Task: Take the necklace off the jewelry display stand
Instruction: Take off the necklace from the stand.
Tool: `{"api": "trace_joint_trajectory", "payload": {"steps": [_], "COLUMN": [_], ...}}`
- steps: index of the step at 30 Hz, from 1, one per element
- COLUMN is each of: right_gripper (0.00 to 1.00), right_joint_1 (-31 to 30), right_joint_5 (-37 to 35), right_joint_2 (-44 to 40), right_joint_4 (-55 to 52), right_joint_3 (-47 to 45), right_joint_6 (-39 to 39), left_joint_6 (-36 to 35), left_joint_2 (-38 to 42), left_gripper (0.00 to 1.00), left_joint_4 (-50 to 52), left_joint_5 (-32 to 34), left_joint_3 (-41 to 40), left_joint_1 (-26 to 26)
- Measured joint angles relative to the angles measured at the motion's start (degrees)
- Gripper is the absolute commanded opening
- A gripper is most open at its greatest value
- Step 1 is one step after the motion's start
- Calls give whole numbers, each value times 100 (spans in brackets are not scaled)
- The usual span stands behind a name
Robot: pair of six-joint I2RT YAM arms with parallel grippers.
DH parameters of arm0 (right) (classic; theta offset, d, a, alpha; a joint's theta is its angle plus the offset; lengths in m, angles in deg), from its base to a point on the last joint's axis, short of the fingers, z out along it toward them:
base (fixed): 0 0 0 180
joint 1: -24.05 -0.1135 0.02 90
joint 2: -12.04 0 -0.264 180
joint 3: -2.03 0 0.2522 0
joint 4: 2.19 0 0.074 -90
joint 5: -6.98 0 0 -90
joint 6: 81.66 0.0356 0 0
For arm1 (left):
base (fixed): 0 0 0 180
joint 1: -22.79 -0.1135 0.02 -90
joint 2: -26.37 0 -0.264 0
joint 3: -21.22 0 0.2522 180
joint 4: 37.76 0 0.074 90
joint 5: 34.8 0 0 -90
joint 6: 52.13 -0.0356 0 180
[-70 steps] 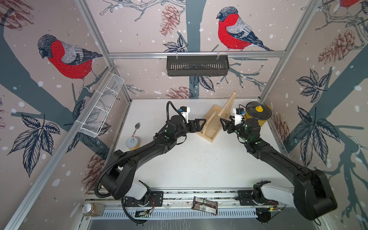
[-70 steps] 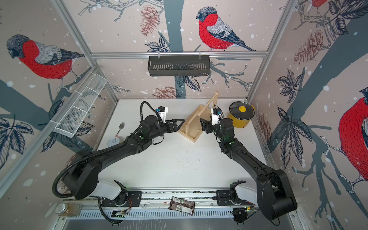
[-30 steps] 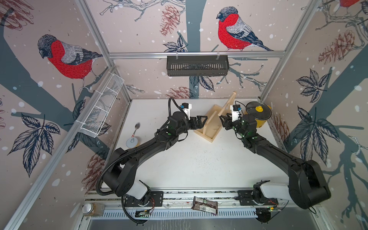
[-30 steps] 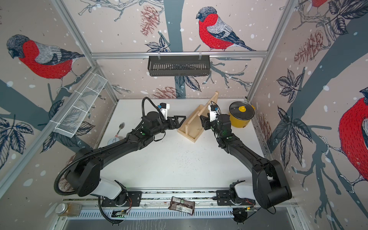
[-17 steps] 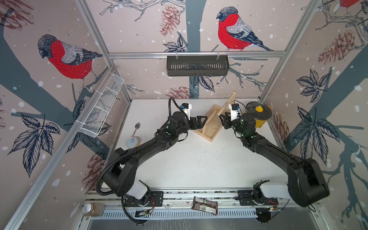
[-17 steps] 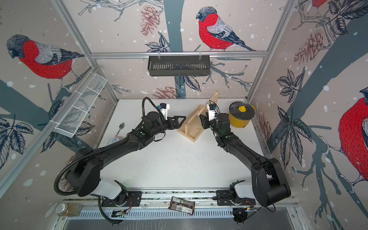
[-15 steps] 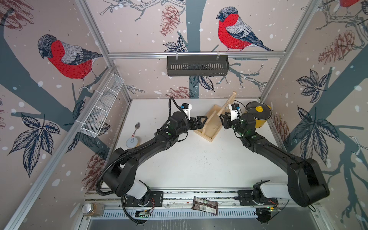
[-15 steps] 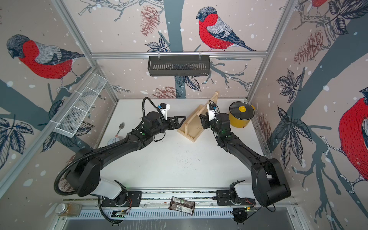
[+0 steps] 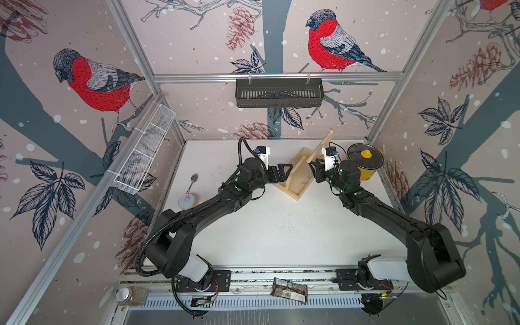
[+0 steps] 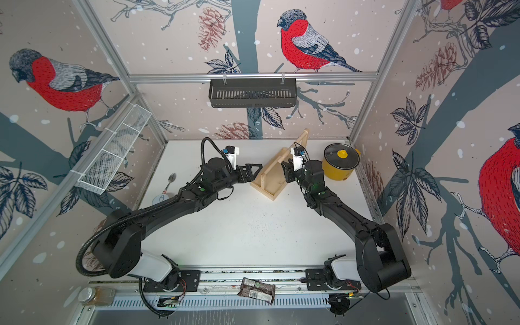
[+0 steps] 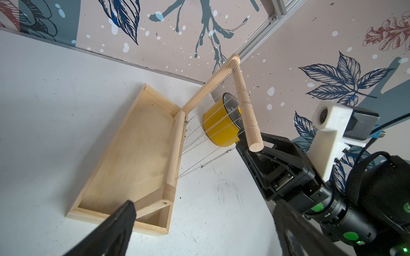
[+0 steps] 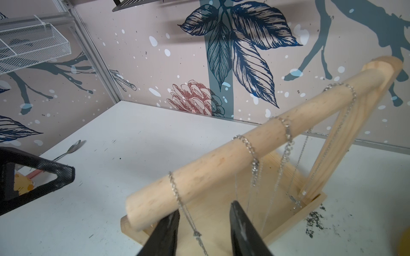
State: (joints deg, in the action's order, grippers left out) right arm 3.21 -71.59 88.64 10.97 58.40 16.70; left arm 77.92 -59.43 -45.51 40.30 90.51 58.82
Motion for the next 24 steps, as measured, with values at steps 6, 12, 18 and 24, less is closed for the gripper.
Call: {"api": "trace_joint_trajectory", "payload": {"steps": [6,12,18,24], "right_gripper": [33,29,25,21], "right_joint_1": [-39,-50,-59,-59], "right_joint_5": [-2,0,0,4], "right_joint_2": [-2,-2,-2,-2], "right_joint_4": [7,13,20,52], "right_joint_3": [0,-4,-7,-9], "right_joint_6": [-72,-101,-105,-107], "left_joint_6": [2,4,13,15], "left_joint_2": [-2,-2,-2,-2], "left_gripper": [98,98,98,98], "left_joint_4": [0,2,17,35], "left_joint_5": [0,0,0,0], "left_joint_3": [0,0,-2,-2], "left_joint_1": [0,0,0,0]}}
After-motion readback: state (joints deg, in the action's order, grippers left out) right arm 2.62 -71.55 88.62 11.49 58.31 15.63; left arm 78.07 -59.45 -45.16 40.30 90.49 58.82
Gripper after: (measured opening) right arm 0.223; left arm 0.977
